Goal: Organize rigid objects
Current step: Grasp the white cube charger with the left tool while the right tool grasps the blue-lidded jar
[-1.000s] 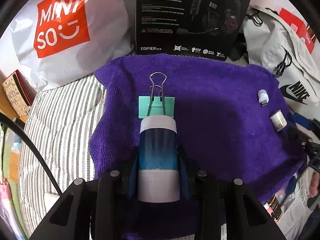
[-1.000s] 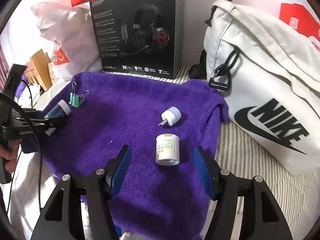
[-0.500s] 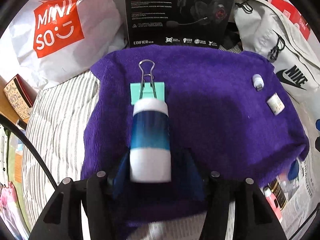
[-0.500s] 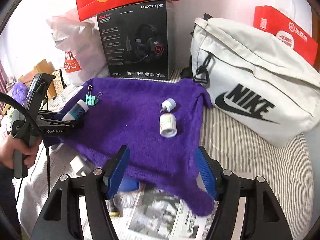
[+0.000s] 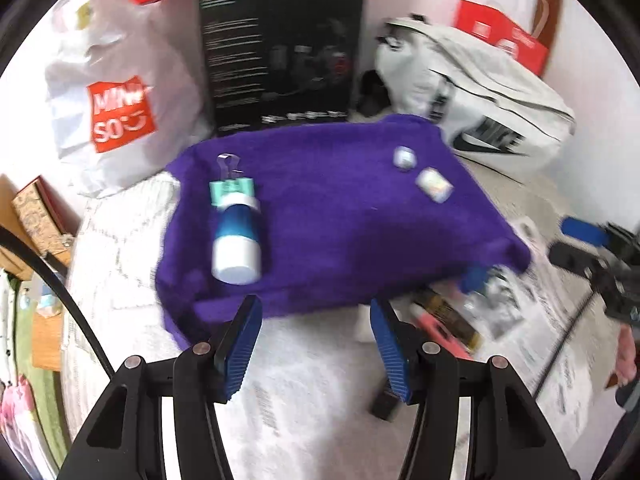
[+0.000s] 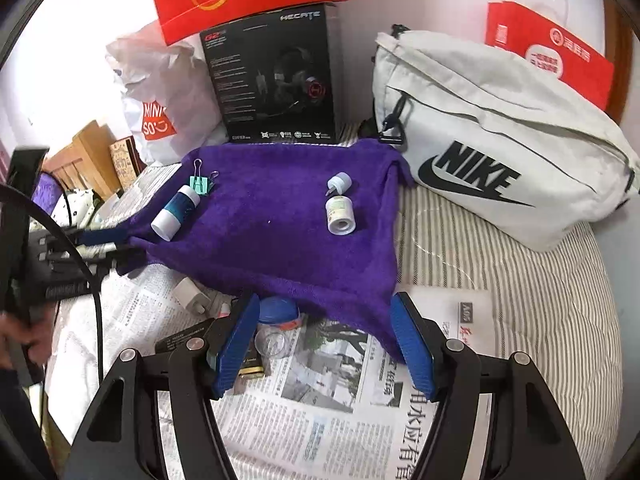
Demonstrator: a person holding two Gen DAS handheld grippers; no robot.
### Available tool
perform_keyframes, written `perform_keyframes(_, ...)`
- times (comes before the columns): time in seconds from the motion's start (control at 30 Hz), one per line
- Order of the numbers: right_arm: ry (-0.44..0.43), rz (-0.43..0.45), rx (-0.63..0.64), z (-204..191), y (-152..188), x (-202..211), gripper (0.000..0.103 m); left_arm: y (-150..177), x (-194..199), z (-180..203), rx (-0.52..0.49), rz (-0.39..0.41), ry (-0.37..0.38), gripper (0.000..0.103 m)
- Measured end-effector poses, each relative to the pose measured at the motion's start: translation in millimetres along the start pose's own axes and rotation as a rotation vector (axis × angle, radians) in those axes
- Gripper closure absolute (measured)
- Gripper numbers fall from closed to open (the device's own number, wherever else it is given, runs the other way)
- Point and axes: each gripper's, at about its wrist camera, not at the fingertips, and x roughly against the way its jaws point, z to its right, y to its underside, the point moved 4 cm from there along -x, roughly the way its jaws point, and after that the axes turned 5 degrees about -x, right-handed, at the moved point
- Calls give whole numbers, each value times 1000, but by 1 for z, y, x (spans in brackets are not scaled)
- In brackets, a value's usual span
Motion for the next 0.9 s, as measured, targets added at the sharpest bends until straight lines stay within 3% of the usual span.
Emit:
perform_keyframes(0.17, -5, -14, -18, 4, 2, 13, 36, 10, -14, 27, -32, -34, 63, 48)
perform_keyframes(0.27, 1, -19, -24, 6, 3, 20, 36, 19, -27, 37, -60, -71, 55, 48)
perform_keyframes(0.37, -6, -14, -25, 7, 5, 27, 35, 24, -39, 39, -78, -97, 37, 48)
perform_keyframes(0.7, -2, -37, -18, 5, 2, 19, 32, 23, -61, 40, -44, -109, 109, 48)
perform_keyframes(0.9, 1, -54, -11, 5, 6, 13, 32, 18, -68, 41, -24, -117, 110, 58)
